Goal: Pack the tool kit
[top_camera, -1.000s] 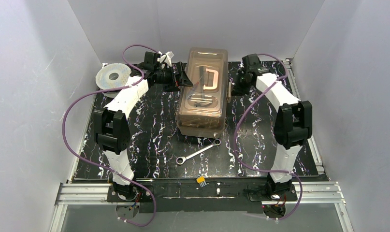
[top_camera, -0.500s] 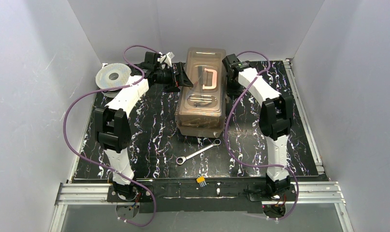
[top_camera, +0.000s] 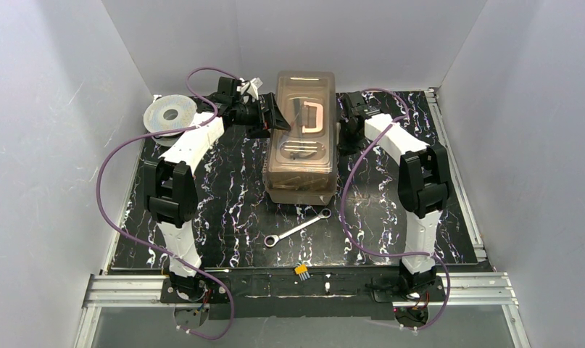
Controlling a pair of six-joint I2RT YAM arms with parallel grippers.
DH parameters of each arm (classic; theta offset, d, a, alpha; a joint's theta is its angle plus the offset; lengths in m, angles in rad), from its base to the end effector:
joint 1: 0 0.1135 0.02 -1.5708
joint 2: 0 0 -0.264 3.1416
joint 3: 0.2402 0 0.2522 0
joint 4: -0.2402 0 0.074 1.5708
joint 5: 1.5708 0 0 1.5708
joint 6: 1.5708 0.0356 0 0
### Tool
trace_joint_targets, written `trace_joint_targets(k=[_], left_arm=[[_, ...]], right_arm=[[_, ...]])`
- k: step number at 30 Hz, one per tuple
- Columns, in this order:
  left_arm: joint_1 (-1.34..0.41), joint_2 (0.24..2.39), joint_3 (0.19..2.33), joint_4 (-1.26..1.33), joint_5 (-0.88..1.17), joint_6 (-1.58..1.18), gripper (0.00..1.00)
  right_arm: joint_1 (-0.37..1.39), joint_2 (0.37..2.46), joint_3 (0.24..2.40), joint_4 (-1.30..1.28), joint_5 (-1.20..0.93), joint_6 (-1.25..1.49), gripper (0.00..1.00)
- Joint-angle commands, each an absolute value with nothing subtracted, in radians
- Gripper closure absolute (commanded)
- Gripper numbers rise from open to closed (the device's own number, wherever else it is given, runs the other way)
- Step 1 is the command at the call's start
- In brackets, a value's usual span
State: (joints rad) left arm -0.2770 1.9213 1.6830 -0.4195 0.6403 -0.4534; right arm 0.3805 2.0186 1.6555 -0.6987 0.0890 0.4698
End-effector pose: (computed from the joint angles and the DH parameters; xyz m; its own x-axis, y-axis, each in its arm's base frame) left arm 0.4213 -0.1419 0.2992 -0.8239 -0.1309 -0.5514 0.3484 0.6504 -0.6750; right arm 0.4078 0.1597 0.2250 -0.8722 0.1368 -0.4696 0.0731 0.9858 0.1514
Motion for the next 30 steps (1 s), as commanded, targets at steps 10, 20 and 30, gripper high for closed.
trace_joint_targets(k=[10,20,30], left_arm=[[-0.3,1.987,1.679,-0.515,0.565,-0.396,0.02],[-0.299,1.995,1.695,-0.527,0.562,-0.393,0.02],[-0.299,1.991,1.7,-0.536,0.557,-0.384,0.02]], right_arm=[[0.36,1.987,1.64,-0.391,-0.196,0.557,0.8],[0.302,1.959,1.644,-0.469,-0.151,0.463,0.8],[0.298,2.042,1.793,-0.63,-0.015,0.386,0.79]])
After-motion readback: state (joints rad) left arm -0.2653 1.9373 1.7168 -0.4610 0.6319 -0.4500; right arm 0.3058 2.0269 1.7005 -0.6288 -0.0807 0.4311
